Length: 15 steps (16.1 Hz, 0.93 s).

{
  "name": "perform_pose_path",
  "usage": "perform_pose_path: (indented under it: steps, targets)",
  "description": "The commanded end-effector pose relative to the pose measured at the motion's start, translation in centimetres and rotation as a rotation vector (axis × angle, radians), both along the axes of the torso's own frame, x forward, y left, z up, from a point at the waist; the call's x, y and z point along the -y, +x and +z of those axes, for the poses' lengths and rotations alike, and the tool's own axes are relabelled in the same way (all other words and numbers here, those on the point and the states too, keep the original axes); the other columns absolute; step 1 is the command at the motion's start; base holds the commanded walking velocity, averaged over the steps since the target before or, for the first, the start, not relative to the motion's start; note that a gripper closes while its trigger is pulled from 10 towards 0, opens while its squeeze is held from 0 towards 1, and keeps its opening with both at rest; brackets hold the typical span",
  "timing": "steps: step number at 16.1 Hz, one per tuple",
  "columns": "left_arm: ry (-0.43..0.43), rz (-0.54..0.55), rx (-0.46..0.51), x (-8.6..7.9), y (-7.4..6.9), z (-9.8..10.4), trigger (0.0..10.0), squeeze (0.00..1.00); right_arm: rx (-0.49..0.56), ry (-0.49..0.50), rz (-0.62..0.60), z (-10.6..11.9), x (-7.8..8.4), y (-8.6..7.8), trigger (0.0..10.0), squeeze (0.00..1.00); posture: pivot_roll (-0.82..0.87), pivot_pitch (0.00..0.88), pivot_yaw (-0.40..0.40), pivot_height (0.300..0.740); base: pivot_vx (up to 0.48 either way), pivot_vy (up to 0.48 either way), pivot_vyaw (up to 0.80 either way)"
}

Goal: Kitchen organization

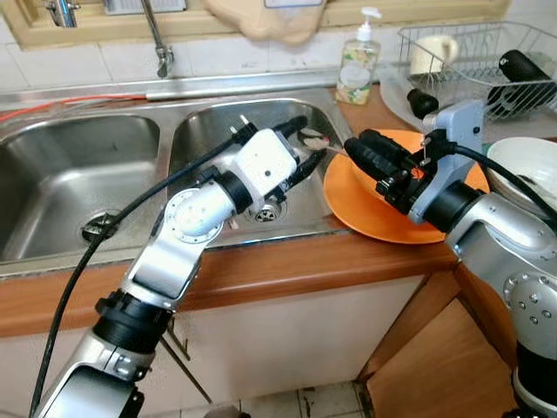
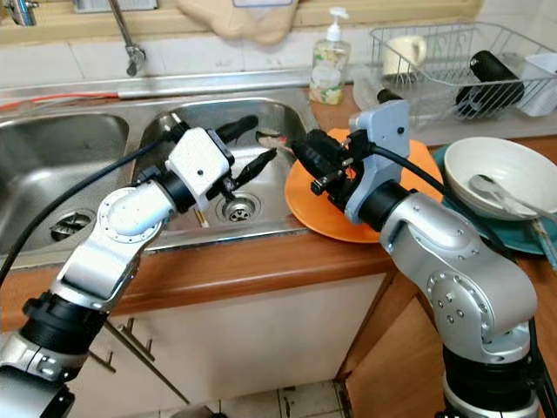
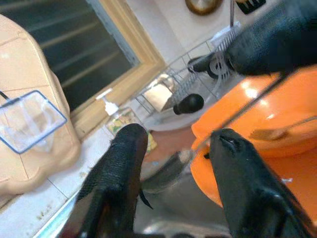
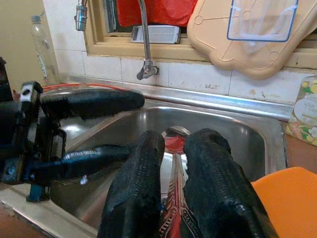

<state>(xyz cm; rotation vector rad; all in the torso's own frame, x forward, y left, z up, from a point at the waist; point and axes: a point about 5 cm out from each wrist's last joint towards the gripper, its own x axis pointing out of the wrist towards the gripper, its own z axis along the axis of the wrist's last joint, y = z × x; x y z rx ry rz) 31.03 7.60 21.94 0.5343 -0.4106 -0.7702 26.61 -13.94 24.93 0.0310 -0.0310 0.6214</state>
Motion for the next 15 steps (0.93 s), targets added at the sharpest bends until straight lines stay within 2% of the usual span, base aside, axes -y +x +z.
perform_pose_path:
  steps: [1,3,4,7,8,9,10,11,12,13,14,15]
  targets:
    - [0.038,-0.026,0.019,0.3,0.0,0.1,10.0,0.00,0.014,-0.010,0.009,0.4,-0.3,0.1,0.0,0.00,-0.13,0.000,0.046,0.740,0.000,0.000,0.00]
    - [0.055,-0.068,-0.004,0.8,0.0,-0.5,10.0,0.00,0.018,-0.012,0.005,0.6,-0.3,0.3,0.0,0.00,-0.13,0.000,0.047,0.740,0.000,0.000,0.00]
    - [0.065,-0.087,-0.006,0.9,0.0,-0.6,10.0,1.00,0.020,-0.013,0.004,0.6,-0.3,0.3,0.0,0.00,-0.13,0.000,0.047,0.740,0.000,0.000,0.00]
    - [0.117,-0.077,0.021,0.8,0.3,-0.8,10.0,1.00,0.022,-0.012,0.006,0.7,-0.5,0.4,0.0,0.00,-0.13,0.000,0.054,0.740,0.000,0.000,0.00]
    - [0.146,-0.058,0.046,0.9,0.6,-0.8,10.0,0.45,0.022,-0.010,0.012,0.7,-0.7,0.3,0.0,0.00,-0.13,0.000,0.057,0.740,0.000,0.000,0.00]
    - [0.149,-0.051,0.059,0.9,0.7,-0.7,10.0,0.06,0.021,-0.009,0.017,0.6,-0.8,0.3,0.0,0.00,-0.13,0.000,0.058,0.740,0.000,0.000,0.00]
    - [0.132,-0.052,0.073,1.3,1.0,-0.4,10.0,0.00,0.016,-0.010,0.028,0.5,-1.1,0.2,0.0,0.00,-0.13,0.000,0.061,0.740,0.000,0.000,0.00]
    - [0.129,-0.062,0.068,1.5,1.0,-0.5,10.0,0.00,0.014,-0.010,0.030,0.5,-1.2,0.2,0.0,0.00,-0.13,0.000,0.066,0.740,0.000,0.000,0.00]
    - [0.139,-0.065,0.075,1.6,1.0,-0.5,3.5,0.00,0.013,-0.008,0.037,0.5,-1.4,0.1,0.0,0.00,-0.13,0.000,0.068,0.740,0.000,0.000,0.00]
    - [0.139,-0.068,0.074,1.6,1.0,-0.6,1.0,0.00,0.013,-0.008,0.041,0.5,-1.5,0.1,0.0,0.00,-0.13,0.000,0.068,0.740,0.000,0.000,0.00]
    - [0.144,-0.064,0.079,1.7,1.1,-0.6,0.0,0.00,0.014,-0.005,0.052,0.6,-1.8,0.0,0.0,0.00,-0.14,0.000,0.070,0.740,0.000,0.000,0.00]
    - [0.145,-0.058,0.084,1.7,1.2,-0.6,0.0,0.00,0.015,-0.002,0.060,0.6,-2.0,0.0,0.0,0.00,-0.14,0.000,0.070,0.740,0.000,0.000,0.00]
